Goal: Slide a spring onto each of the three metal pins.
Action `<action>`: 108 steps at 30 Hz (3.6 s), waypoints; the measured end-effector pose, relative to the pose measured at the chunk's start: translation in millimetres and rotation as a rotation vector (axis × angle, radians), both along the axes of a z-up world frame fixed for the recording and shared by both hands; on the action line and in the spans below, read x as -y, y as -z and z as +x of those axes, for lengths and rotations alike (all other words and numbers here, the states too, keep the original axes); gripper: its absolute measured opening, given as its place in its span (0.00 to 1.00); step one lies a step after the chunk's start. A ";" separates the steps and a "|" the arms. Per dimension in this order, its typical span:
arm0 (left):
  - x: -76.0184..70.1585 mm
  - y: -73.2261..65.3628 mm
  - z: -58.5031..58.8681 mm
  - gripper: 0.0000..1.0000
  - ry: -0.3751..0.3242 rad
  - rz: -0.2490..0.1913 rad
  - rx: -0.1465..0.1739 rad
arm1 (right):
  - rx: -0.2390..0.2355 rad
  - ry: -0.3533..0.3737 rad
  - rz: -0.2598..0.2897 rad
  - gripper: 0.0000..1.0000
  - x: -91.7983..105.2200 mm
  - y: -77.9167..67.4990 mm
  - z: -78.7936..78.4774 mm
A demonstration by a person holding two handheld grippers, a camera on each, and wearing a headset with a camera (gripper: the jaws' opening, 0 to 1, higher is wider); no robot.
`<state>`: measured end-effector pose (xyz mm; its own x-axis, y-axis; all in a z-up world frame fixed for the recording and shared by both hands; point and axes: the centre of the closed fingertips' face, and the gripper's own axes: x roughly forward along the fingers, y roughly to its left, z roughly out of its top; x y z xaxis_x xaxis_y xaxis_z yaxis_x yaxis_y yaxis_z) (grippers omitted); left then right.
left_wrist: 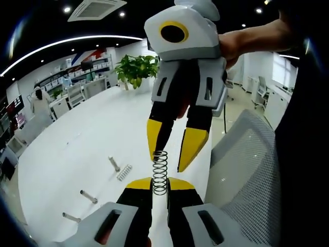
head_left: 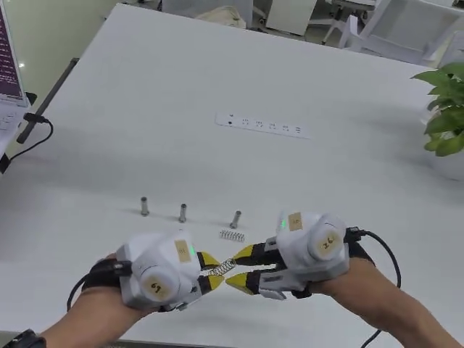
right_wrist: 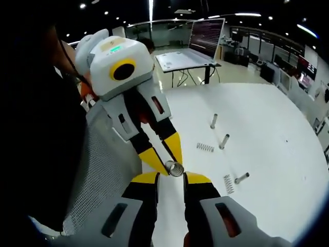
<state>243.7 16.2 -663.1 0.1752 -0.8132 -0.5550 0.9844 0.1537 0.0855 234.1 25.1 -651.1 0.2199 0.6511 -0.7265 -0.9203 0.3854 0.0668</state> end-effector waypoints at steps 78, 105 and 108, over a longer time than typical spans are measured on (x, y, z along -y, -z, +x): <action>-88.2 -12.6 69.3 0.26 -0.368 -0.100 -0.093 | 0.021 -0.036 -0.137 0.08 45.4 14.7 16.7; -167.9 7.2 85.3 0.45 -0.544 -0.088 -0.120 | 0.003 0.010 -0.194 0.08 52.3 23.8 42.1; -169.2 4.1 83.2 0.46 -0.541 -0.089 -0.116 | 0.000 0.010 -0.202 0.08 49.8 22.7 47.4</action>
<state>327.0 185.5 -667.2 0.5225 -0.6691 -0.5285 0.7654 0.6412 -0.0552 281.5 -24.7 -673.8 0.2258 0.4902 -0.8419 -0.9165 0.3999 -0.0130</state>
